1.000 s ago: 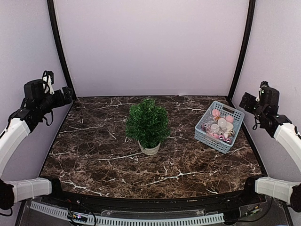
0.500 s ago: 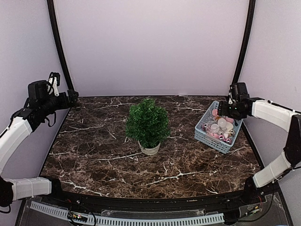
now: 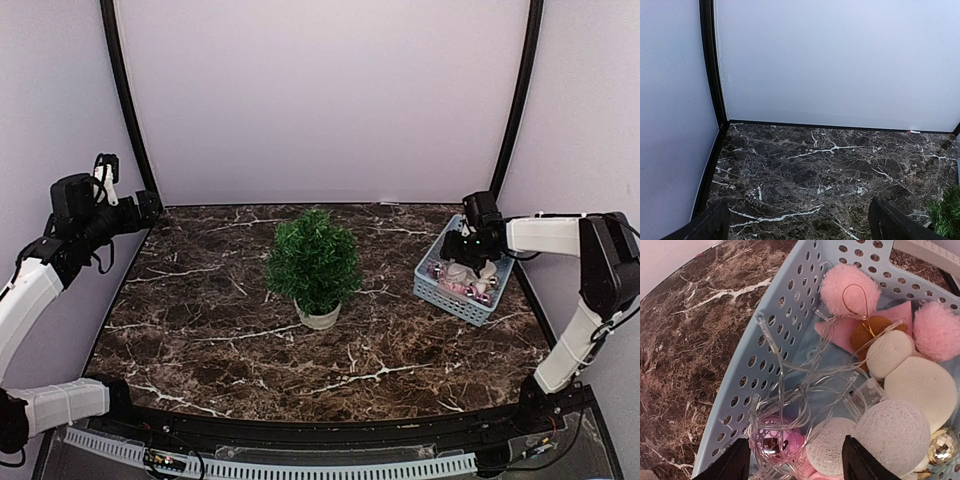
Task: Decorate the small christmas tree
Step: Pick up the light string from the bin.
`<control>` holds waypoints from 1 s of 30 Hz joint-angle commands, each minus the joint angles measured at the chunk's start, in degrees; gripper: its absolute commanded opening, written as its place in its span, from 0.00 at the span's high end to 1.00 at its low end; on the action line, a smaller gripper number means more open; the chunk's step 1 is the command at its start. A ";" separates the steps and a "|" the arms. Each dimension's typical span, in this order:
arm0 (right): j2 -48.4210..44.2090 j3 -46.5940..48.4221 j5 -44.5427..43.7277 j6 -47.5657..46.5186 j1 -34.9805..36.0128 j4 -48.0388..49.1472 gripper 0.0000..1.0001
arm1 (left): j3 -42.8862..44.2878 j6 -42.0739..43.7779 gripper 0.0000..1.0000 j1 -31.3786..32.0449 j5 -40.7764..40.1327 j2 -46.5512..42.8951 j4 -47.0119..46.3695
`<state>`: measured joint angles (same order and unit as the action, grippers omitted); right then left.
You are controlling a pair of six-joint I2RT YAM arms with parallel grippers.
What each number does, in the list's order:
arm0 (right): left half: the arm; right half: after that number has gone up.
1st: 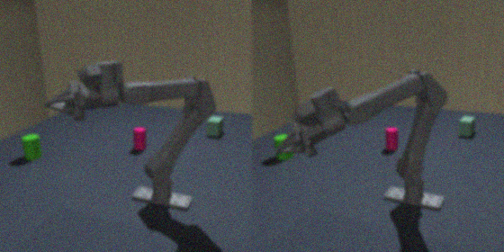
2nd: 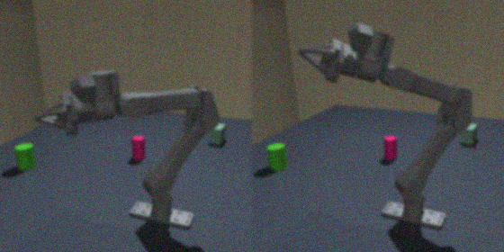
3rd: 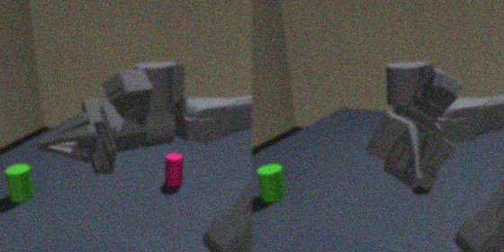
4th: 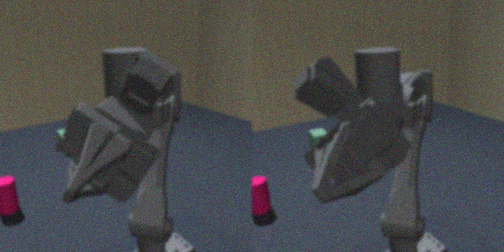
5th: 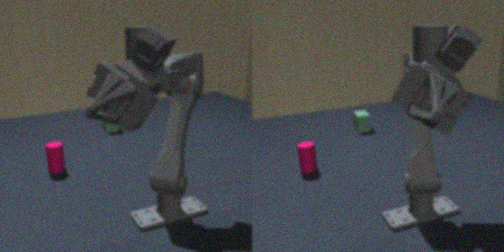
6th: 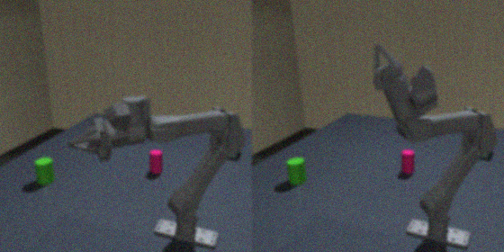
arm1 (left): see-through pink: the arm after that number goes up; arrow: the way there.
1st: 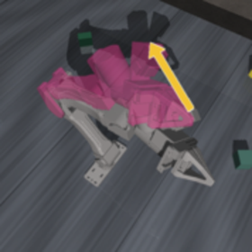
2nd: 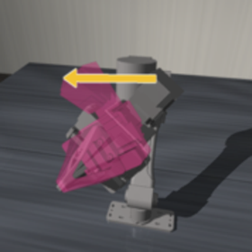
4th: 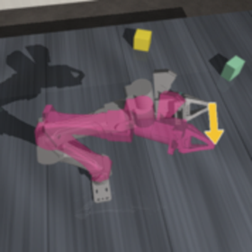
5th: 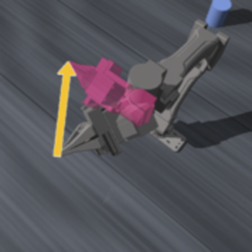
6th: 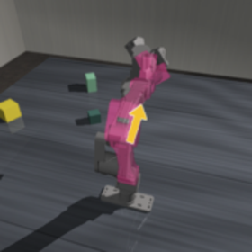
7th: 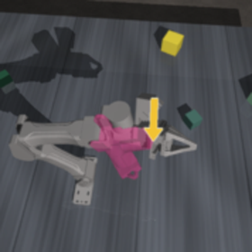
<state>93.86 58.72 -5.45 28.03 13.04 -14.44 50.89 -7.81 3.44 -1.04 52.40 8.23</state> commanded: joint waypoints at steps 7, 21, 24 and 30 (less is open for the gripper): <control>5.14 1.52 0.28 1.45 0.57 7.59 0.46 | -1.15 0.50 0.00 0.13 -1.82 -0.73 -1.28; 4.94 2.01 -2.26 1.78 0.61 9.86 0.97 | -1.67 0.93 0.00 0.09 -3.02 -1.47 -1.70; 0.54 -0.90 -4.86 2.51 0.62 11.59 1.00 | -1.82 0.96 0.00 0.13 -3.51 -1.62 -1.79; -11.22 -3.65 -8.74 1.51 0.52 11.60 1.00 | -2.45 0.72 0.00 0.14 -3.82 -2.43 -2.43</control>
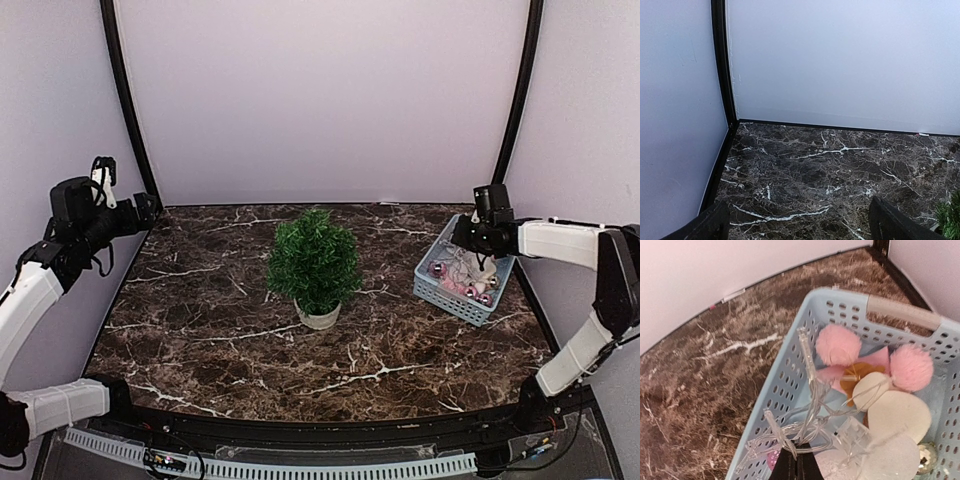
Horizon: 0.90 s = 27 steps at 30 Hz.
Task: Decorate the small christmas tree
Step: Pick up the light string from the bin.
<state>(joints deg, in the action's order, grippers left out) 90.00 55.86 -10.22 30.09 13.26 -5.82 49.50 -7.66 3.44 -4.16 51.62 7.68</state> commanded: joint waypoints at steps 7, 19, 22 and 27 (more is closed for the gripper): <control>-18.20 3.13 -6.78 -5.13 0.36 -1.01 1.00 | -1.05 0.79 0.00 0.13 0.84 -1.52 -2.30; -21.41 19.54 -11.48 -15.17 0.33 -6.94 1.00 | -0.32 0.69 0.00 0.39 8.49 -1.86 -4.88; -21.40 22.99 -10.70 -16.36 0.35 -6.91 1.00 | 0.29 0.66 0.00 1.28 10.01 -1.80 -5.71; -21.11 30.41 -4.15 -16.83 0.33 -7.06 1.00 | 3.63 0.05 0.00 3.83 13.59 -0.75 -5.57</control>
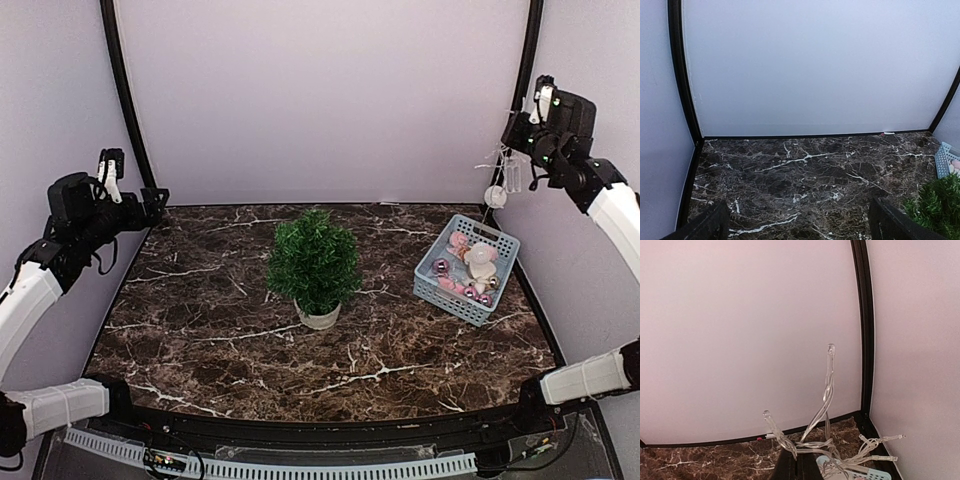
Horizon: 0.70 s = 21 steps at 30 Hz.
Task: Decorate the small christmas tree
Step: Pick up the light string from the bin, then pass from the right arm to the left
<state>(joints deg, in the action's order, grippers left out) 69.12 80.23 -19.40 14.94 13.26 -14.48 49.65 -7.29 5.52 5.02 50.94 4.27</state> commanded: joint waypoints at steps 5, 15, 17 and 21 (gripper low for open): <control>0.32 11.68 13.53 -1.62 0.34 2.21 1.00 | 8.20 -1.25 0.00 7.01 6.38 2.22 -3.74; 2.83 19.44 28.88 2.57 0.38 7.55 1.00 | 16.11 -3.47 0.00 21.03 10.55 12.34 -13.16; 4.18 21.35 33.23 4.00 0.29 8.40 1.00 | 17.32 -4.43 0.00 23.90 11.37 14.92 -15.85; 7.29 24.97 39.37 8.32 0.44 10.32 1.00 | 20.58 -4.75 0.00 30.66 12.51 20.88 -21.01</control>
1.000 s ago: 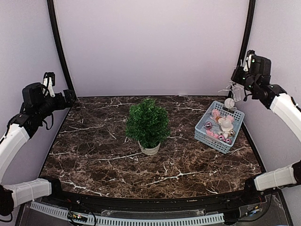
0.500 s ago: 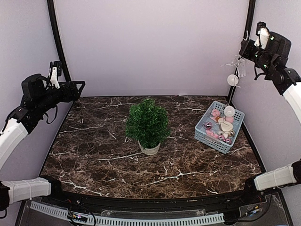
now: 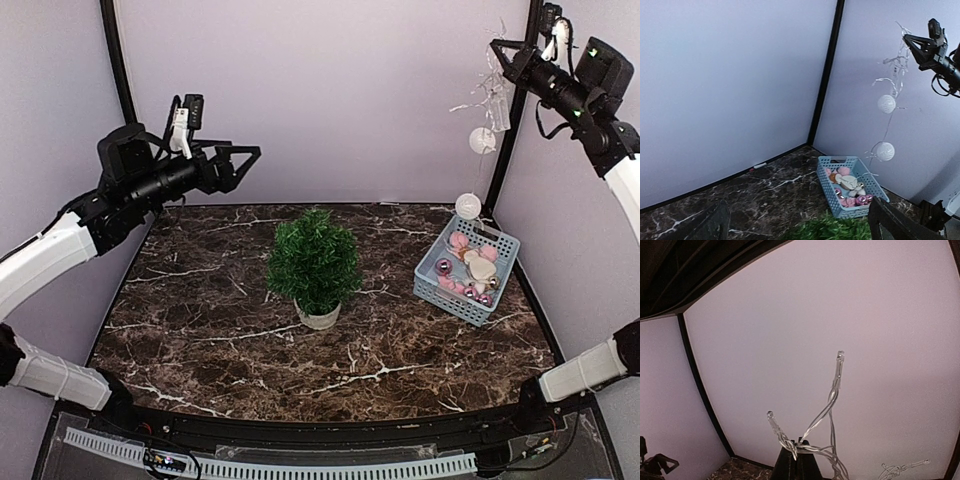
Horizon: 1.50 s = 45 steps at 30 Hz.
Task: Decorate the small christmas tree
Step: Pass from the right arm to the left
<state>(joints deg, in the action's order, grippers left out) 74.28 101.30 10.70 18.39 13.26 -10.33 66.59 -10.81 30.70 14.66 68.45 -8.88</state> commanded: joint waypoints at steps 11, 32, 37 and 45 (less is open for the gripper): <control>6.81 5.88 13.14 8.68 6.70 13.01 1.00 | 16.87 -6.66 0.00 16.44 7.61 23.24 -21.12; 11.51 11.32 1.09 0.76 22.79 7.66 1.00 | 29.60 -0.51 0.17 21.05 3.28 40.34 -18.48; 11.33 10.40 1.20 0.97 23.61 7.98 1.00 | 31.17 -0.72 0.25 21.28 3.41 42.37 -20.67; 11.54 10.17 0.22 0.79 24.61 8.28 1.00 | 34.21 -1.86 0.28 22.40 5.24 46.72 -21.25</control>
<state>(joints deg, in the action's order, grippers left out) 86.00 111.44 11.81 19.94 36.75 -4.34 98.39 -12.43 52.01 18.35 113.91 -28.71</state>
